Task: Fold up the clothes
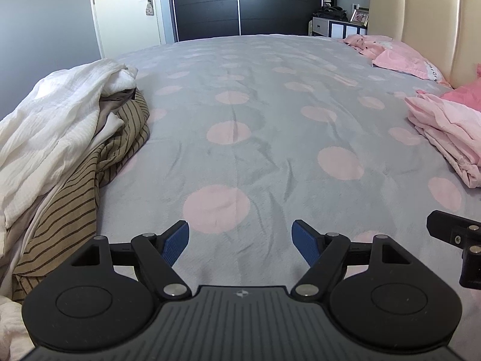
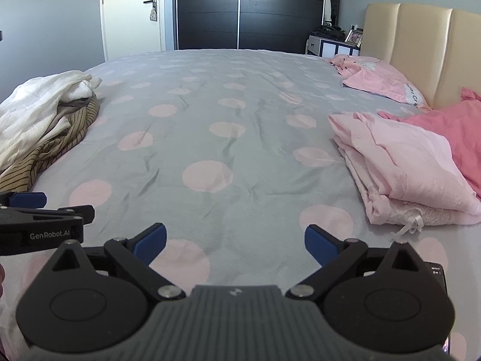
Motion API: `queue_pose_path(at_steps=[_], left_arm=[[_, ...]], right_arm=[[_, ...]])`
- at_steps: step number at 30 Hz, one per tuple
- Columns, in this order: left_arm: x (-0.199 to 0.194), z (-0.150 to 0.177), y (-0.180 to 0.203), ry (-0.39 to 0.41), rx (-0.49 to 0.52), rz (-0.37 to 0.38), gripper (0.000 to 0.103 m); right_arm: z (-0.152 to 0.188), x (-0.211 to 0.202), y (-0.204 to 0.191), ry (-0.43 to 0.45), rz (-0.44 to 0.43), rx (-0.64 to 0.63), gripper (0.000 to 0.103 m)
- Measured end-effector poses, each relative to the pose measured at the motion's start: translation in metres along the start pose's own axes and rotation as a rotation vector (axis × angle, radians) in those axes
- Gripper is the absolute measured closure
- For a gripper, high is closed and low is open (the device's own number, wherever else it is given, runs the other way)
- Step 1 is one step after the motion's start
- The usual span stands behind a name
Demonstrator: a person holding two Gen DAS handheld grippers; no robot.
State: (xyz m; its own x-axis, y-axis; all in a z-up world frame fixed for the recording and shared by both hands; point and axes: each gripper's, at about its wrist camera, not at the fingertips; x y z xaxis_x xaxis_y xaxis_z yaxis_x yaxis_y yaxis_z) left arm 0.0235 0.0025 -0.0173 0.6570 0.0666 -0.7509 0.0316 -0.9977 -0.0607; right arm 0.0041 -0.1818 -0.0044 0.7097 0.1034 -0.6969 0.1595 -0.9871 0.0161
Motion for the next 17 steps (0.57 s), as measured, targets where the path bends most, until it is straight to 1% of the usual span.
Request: queue_pose_path(at_steps=[17], left_arm=[[-0.0069,-0.0011,0.0024,0.02,0.014,0.019,0.028]], right_arm=[[0.0015,-0.0043,0.0019,0.006,0.003,0.007,0.004]])
Point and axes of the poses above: each gripper's, at about its wrist camera, not at the fingertips, and x roughly the way its jaws point, y to its right, z to its underside, and after that the axes turned 6 degrees about -y, right-handed
